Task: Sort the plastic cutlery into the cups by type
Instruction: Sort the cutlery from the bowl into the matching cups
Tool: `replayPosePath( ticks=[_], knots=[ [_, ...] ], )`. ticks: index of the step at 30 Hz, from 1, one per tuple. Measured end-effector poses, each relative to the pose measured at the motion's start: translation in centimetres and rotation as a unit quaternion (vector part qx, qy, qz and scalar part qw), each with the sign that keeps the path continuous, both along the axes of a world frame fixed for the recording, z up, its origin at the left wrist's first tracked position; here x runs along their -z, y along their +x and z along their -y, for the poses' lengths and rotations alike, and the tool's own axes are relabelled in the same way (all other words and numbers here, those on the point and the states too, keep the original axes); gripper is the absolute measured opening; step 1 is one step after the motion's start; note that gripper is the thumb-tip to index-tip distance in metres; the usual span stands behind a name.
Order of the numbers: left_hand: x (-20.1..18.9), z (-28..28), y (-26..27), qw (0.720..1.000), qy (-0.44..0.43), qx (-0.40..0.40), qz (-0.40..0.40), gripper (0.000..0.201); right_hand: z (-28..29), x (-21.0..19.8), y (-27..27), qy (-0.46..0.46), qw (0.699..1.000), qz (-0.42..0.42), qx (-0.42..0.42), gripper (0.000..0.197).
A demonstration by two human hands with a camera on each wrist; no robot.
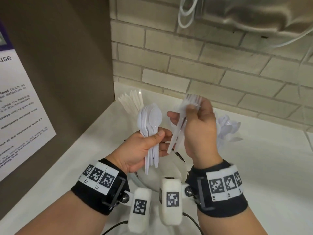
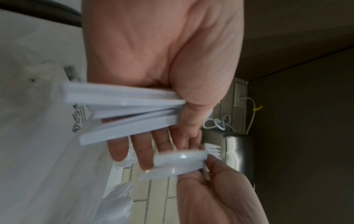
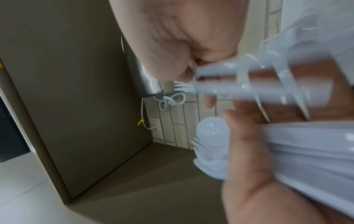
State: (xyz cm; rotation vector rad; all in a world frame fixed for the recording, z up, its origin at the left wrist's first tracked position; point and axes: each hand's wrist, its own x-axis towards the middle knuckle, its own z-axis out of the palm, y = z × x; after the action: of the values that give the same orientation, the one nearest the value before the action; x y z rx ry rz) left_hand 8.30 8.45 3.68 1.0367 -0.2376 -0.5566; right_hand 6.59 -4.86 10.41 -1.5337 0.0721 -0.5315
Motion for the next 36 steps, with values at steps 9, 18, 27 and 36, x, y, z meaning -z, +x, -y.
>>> replayPosePath(
  ticks=[9,18,27,36],
  knots=[
    [0.0,-0.1,0.0,0.998,0.016,0.045,0.032,0.012,1.0,-0.9,0.4,-0.143,0.987,-0.038,-0.067,0.031],
    [-0.4,-0.1,0.4,0.991,0.057,0.115,0.035,0.015,1.7,-2.4,1.2,-0.365,0.921,-0.061,-0.118,0.018],
    [0.0,0.2,1.0,0.988,0.089,0.118,0.037,0.020,2.4,-2.5,1.7,-0.355,0.928,-0.059,-0.100,0.012],
    [0.0,0.8,1.1,0.984,0.111,0.130,0.045,0.025,2.4,-2.3,2.1,-0.392,0.896,-0.126,-0.166,0.010]
  ],
)
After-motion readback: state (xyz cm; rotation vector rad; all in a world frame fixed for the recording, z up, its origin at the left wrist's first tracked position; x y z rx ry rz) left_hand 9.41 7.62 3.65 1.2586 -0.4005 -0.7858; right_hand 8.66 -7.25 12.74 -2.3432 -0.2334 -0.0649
